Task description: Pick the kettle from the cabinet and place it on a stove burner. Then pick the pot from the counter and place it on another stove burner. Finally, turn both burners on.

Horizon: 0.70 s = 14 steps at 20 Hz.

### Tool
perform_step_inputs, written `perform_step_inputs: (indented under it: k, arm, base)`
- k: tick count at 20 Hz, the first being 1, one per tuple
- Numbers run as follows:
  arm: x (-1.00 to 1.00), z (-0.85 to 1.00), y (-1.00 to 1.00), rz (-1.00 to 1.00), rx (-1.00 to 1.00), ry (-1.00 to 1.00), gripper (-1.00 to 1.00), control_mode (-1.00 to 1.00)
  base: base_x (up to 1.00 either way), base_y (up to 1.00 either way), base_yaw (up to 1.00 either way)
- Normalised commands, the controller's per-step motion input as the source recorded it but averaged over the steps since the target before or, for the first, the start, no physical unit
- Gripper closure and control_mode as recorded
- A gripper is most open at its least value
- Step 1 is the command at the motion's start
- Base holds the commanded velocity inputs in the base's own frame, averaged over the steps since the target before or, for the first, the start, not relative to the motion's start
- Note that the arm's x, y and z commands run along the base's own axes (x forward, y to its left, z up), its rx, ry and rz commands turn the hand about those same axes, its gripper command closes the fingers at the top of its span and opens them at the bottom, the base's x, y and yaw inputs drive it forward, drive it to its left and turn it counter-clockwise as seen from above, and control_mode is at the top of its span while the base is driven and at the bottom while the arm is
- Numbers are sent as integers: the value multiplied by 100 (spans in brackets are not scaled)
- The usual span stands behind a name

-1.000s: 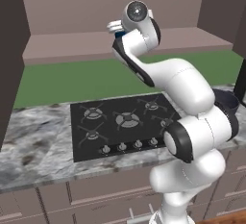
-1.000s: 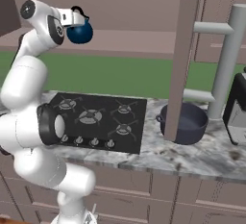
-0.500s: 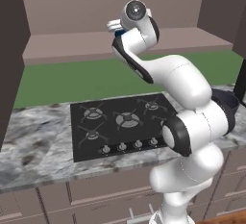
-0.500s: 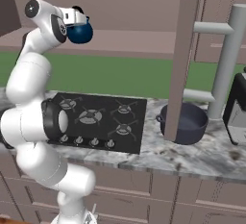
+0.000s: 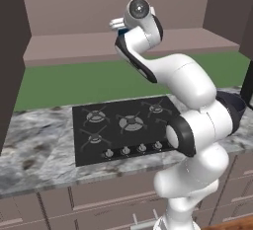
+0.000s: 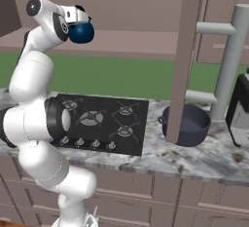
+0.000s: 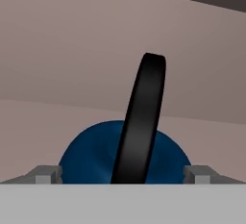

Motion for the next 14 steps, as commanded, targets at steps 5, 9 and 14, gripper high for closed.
perform_step_inputs:
  k: [5, 9, 14]
  arm:
    - [16, 0, 0, 0, 0, 0, 100, -100]
    - [2, 0, 0, 0, 0, 0, 100, -100]
    - [0, 0, 0, 0, 0, 0, 100, -100]
  base:
    - [0, 0, 0]
    - [0, 0, 0]
    - [0, 0, 0]
